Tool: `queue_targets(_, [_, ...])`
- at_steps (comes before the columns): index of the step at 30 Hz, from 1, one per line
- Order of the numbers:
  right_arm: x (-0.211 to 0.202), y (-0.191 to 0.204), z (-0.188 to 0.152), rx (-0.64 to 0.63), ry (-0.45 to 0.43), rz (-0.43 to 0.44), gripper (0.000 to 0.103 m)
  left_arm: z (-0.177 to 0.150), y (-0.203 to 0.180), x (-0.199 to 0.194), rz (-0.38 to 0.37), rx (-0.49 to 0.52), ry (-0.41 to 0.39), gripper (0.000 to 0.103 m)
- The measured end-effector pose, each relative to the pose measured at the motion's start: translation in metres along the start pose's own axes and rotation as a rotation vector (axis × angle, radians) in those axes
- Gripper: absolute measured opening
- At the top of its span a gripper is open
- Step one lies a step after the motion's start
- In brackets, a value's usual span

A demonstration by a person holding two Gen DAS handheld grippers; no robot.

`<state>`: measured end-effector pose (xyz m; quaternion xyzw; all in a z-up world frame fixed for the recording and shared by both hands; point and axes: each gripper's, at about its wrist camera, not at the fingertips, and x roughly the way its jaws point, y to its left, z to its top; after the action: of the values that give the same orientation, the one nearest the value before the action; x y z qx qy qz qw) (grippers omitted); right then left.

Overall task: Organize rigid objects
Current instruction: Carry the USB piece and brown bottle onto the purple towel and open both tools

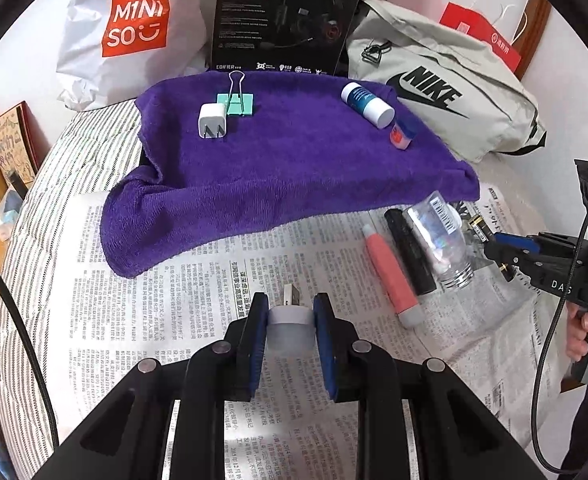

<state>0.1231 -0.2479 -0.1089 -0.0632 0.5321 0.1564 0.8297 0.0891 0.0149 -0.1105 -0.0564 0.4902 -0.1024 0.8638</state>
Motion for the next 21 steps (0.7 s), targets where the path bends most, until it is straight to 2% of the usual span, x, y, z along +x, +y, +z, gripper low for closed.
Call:
queue_targets(5, [-0.008,0.001,0.005,-0.002,-0.015,0.018,0.024,0.008,0.003,-0.007,-0.031,-0.008,-0.018,0.022])
queue_targets(21, [-0.019,0.003,0.047,-0.024,-0.066,0.063,0.024,0.054,0.02,-0.012,-0.016,0.0,-0.056,0.022])
